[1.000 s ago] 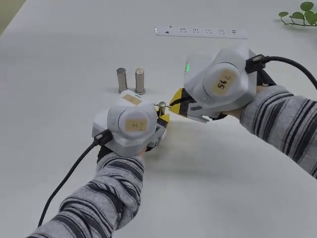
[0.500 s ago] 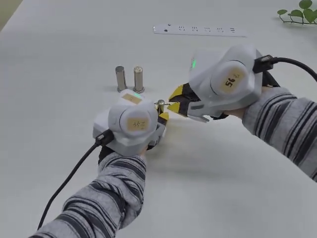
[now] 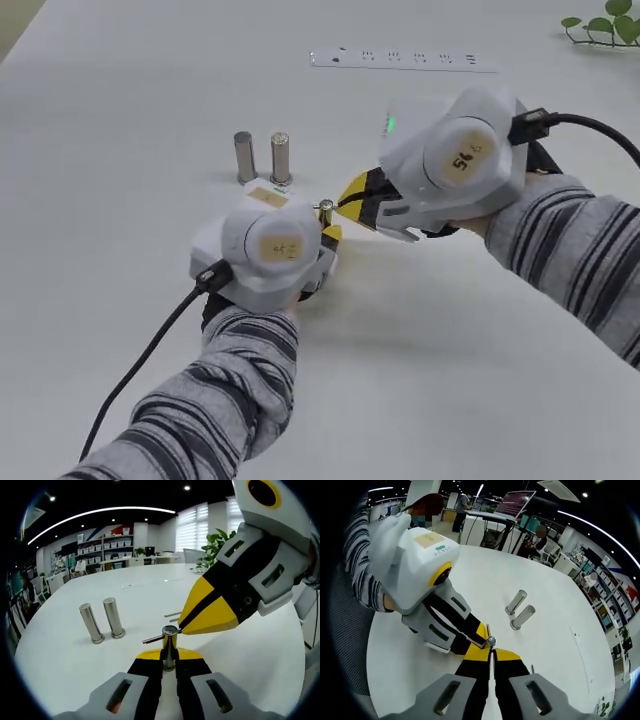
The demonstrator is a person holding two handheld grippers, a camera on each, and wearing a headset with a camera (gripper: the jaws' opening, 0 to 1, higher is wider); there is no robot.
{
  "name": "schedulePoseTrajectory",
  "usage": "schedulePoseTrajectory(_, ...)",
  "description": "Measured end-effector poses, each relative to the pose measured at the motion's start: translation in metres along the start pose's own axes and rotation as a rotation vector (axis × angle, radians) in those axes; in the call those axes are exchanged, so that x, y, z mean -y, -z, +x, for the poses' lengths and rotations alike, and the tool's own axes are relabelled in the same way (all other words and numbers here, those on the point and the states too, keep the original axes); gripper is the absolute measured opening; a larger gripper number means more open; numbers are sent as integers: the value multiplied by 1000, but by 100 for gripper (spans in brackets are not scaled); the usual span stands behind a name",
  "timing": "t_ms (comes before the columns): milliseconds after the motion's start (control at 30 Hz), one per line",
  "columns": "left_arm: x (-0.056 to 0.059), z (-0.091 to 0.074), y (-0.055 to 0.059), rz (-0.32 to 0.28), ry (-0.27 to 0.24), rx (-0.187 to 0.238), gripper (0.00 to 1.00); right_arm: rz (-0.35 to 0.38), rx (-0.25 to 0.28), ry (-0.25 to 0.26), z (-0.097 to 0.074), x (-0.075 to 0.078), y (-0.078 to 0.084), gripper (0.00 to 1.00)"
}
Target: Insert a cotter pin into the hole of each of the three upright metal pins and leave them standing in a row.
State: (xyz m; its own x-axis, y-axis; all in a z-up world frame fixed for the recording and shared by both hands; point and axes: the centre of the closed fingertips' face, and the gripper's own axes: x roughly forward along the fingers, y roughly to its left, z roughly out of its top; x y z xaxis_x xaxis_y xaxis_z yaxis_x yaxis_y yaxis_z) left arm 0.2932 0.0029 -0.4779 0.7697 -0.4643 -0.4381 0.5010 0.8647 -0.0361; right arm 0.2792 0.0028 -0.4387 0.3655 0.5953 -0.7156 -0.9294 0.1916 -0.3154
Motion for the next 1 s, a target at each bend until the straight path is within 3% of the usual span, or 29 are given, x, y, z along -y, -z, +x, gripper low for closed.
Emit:
schedulePoseTrajectory(367,-1,0,0,0,2,1,5,45,19,18,0,1,-1,3)
schedulePoseTrajectory(433,0,0,0,-1,4,1,5,73,27,37,-1,4,2,6)
schedulePoseTrajectory(633,0,0,0,11,10,2,5,213,126,72,-7,7,-1,20)
schedulePoseTrajectory(833,-1,1,-1,12,14,0,5,332,203,110,-17,11,0,26)
schedulePoseTrajectory(1000,-3,2,-1,2,20,-3,5,384,214,131,-22,14,8,29)
